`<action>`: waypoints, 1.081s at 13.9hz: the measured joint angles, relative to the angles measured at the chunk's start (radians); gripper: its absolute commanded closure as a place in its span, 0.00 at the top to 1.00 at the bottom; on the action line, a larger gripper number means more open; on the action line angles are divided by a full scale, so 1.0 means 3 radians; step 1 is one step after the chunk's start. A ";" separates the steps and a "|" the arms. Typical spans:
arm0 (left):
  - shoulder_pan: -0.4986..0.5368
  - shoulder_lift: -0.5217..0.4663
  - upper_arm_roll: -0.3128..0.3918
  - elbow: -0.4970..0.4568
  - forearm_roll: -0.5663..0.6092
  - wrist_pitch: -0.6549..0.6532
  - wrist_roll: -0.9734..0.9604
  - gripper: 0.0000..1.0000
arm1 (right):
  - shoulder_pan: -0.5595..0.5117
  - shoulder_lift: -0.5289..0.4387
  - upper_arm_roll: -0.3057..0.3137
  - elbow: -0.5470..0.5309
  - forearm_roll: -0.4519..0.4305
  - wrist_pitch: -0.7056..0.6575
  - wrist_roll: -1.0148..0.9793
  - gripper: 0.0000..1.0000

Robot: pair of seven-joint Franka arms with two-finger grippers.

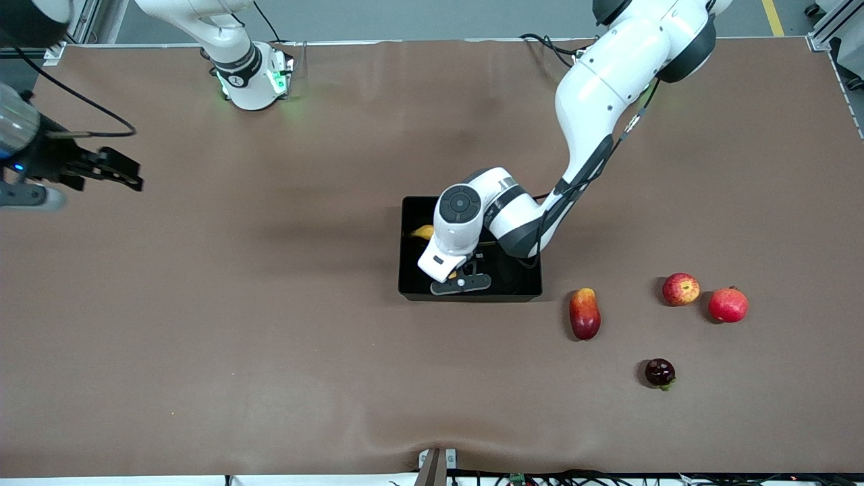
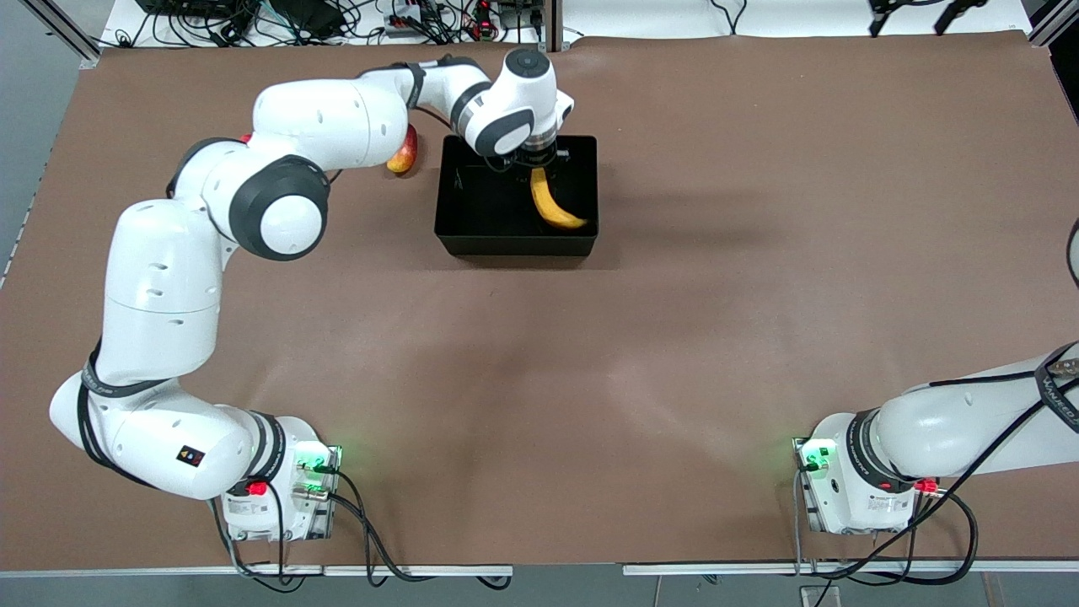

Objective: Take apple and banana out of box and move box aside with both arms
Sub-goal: 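Lift the banana out with the left gripper while the right gripper approaches, then place the banana by the mango while the right gripper grips the box rim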

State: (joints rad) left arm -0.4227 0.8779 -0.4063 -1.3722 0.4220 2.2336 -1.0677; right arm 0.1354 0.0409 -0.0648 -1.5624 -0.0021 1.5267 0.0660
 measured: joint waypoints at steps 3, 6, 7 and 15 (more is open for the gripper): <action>0.0057 -0.0322 -0.0034 0.0038 -0.0003 -0.0345 0.0001 0.00 | 0.0177 0.0146 0.0008 -0.0001 0.0070 0.0132 0.0013 1.00; 0.0307 -0.0675 -0.0135 0.0044 -0.0151 -0.0608 0.0213 0.00 | 0.0238 0.0284 0.0009 -0.0001 0.0287 0.0262 0.0048 1.00; 0.0440 -0.0786 -0.0149 0.0043 -0.0259 -0.0709 0.0394 0.00 | 0.0238 0.0330 0.0007 -0.0002 0.0369 0.0313 0.0049 1.00; 0.1788 -0.1086 -0.0160 -0.0351 -0.0483 -0.1196 0.2181 0.00 | 0.0794 0.1029 0.0014 -0.0016 0.0461 0.1329 0.0073 1.00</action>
State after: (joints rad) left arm 0.1136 0.5520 -0.4544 -1.4777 0.2770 1.8747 -0.4135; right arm 0.3736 0.3496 -0.0607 -1.5673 0.1362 1.9254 0.0878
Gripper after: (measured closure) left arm 0.604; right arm 0.000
